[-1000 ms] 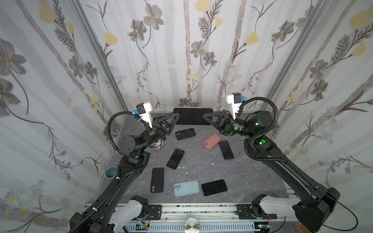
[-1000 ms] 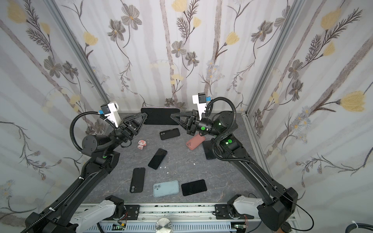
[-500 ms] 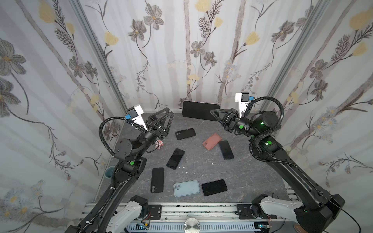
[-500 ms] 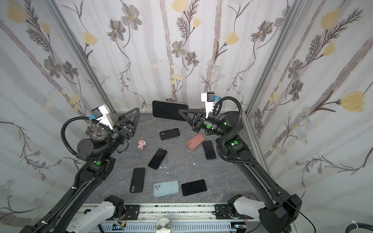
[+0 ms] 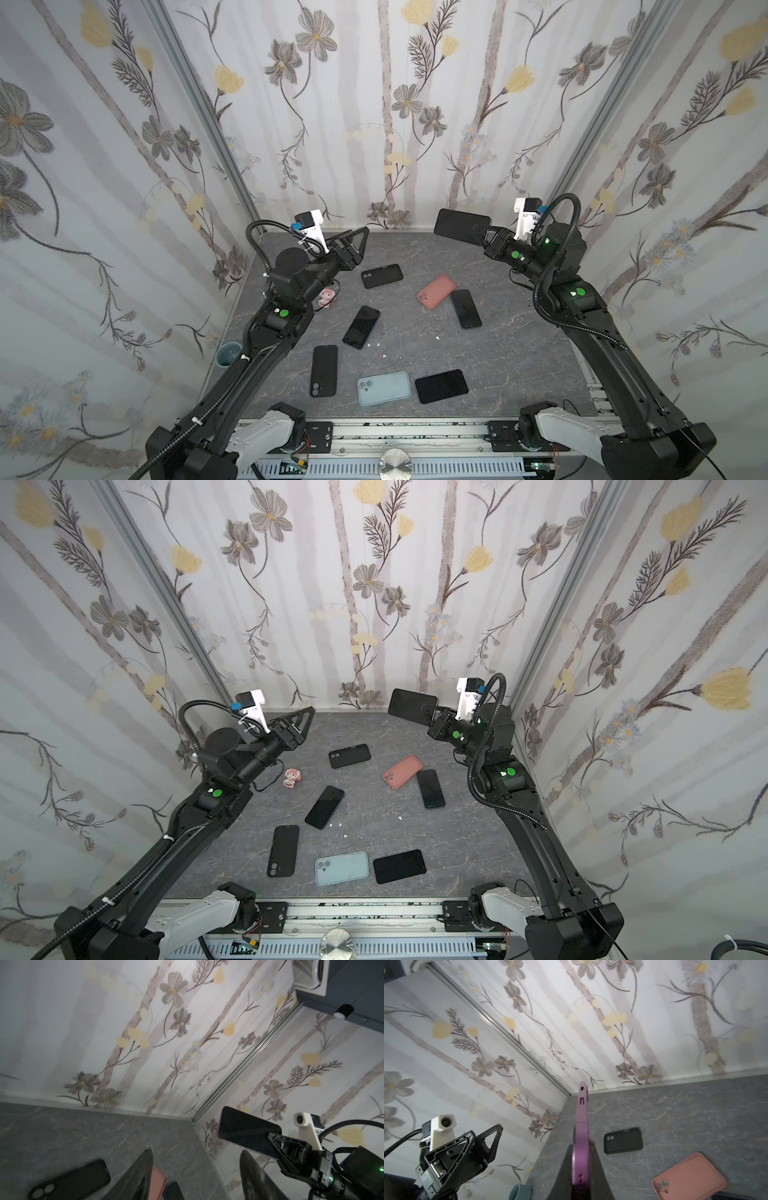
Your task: Put the phone into the phone case
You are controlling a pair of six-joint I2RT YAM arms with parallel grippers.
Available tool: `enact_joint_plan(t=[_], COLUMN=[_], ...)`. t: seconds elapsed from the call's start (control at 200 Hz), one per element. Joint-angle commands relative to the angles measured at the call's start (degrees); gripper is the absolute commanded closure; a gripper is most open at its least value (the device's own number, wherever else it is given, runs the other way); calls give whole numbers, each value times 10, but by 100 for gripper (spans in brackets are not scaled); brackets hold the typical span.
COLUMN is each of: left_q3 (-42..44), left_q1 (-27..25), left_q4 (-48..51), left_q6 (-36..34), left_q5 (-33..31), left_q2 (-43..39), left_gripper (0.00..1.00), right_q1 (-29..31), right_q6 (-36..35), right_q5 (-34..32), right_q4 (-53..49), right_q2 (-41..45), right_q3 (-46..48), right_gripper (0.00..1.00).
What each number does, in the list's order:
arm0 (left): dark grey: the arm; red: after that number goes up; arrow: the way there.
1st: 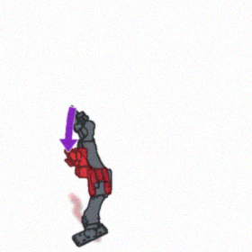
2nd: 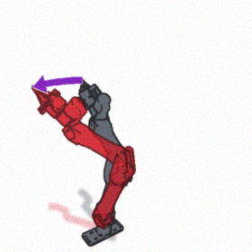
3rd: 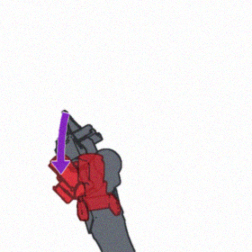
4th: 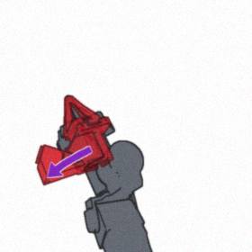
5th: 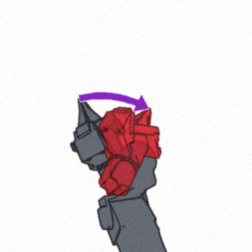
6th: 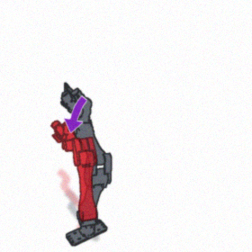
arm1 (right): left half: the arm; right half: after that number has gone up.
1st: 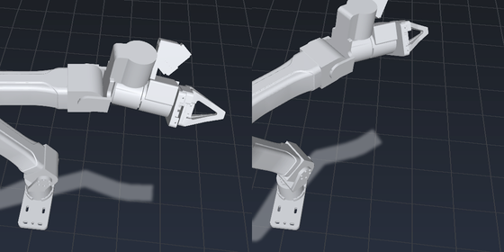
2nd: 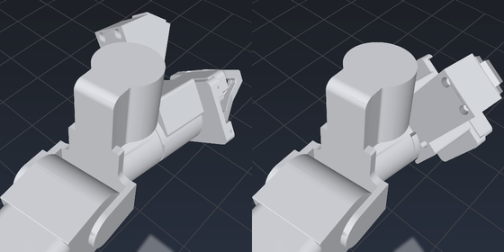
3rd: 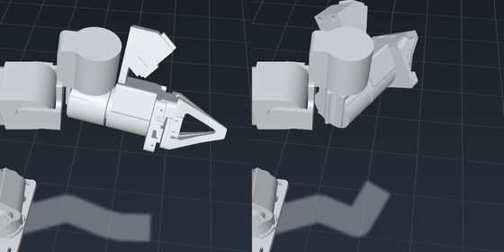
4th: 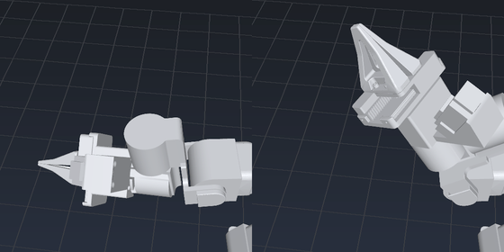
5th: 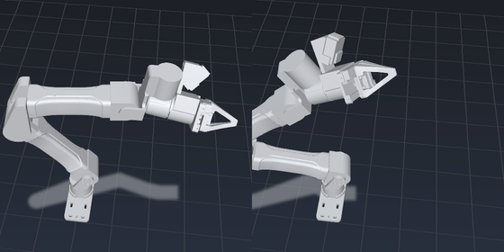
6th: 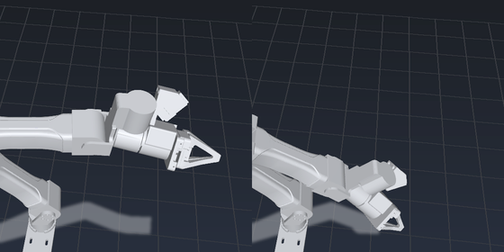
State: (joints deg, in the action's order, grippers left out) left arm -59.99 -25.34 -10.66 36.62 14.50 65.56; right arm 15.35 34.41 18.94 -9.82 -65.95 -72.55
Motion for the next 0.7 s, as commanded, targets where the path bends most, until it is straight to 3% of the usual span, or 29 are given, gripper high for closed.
enact_joint_plan(t=[0.0,0.155,0.37,0.694], left_q3=[-39,-95,-118,-267], left_q1=[-44,-115,-177,-197], left_q4=[131,223,218,293], left_q6=[-28,-40,-2,57], left_q5=[-3,-61,-90,-158], left_q2=[62,181,308,514], left_gripper=[33,30,26,26], right_q1=[-3,-5,-5,-5], right_q6=[-70,-100,-116,-128], right_q5=[-71,-94,-100,-101], right_q4=[-75,-97,-104,-93], right_q2=[-4,-3,1,23], right_q3=[-24,-31,-25,3], right_gripper=[100,100,100,100])
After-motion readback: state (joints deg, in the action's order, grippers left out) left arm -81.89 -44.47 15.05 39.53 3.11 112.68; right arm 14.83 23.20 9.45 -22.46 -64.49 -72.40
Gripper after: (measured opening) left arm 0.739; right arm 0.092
